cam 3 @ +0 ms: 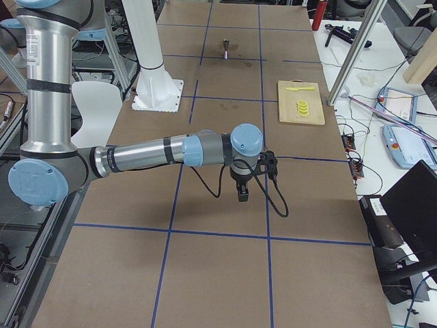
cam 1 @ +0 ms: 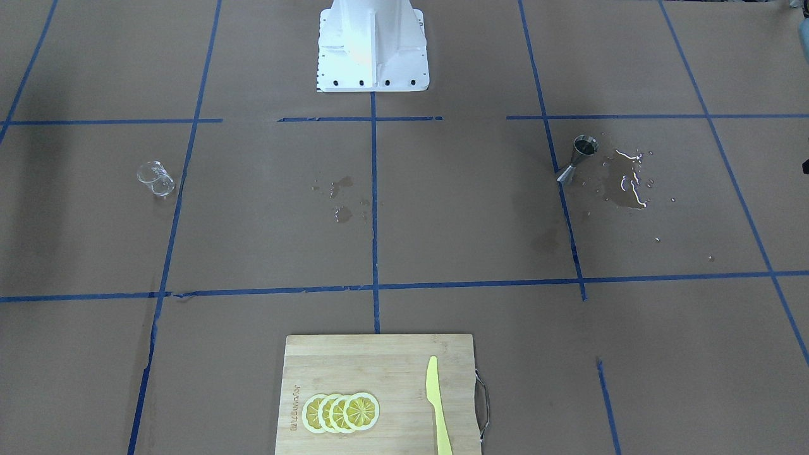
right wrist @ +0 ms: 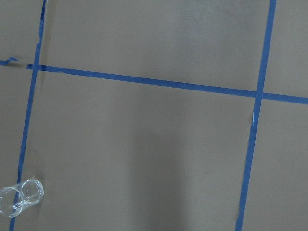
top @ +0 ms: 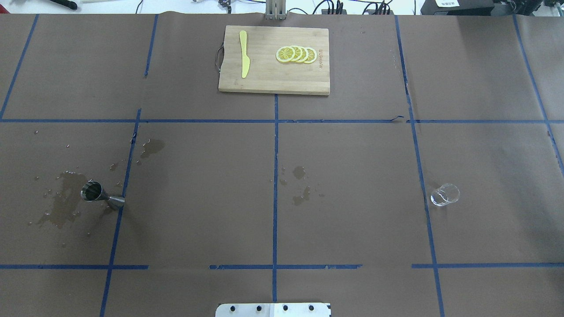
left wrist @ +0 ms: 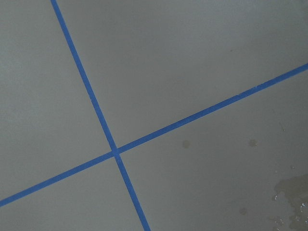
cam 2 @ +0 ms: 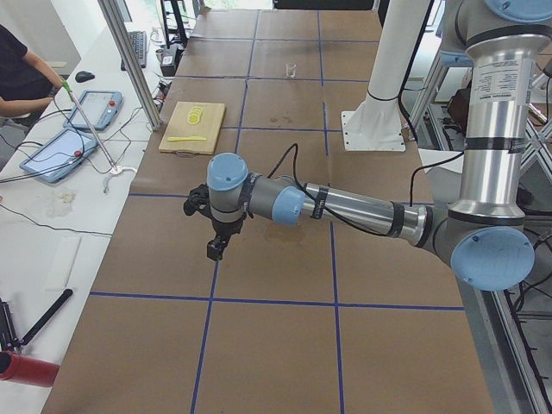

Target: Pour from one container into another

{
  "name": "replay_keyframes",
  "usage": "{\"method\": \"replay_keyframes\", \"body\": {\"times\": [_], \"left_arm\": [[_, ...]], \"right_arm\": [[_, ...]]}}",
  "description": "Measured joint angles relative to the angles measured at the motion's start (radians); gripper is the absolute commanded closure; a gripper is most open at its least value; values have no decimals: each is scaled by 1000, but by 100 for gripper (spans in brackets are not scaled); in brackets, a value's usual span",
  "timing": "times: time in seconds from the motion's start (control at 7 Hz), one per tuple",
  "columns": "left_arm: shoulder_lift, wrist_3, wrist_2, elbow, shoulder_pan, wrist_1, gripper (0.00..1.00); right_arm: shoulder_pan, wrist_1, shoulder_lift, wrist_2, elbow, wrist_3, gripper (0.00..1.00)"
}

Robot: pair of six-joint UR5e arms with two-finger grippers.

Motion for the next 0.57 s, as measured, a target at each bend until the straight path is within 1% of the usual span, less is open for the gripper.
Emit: {"method": "replay_keyframes", "body": {"times": [0.57], "left_arm": [[-15,-1,-42,-2,1,-2,0]], "right_arm": [[0,1,-1,-1,9,1,0]]}}
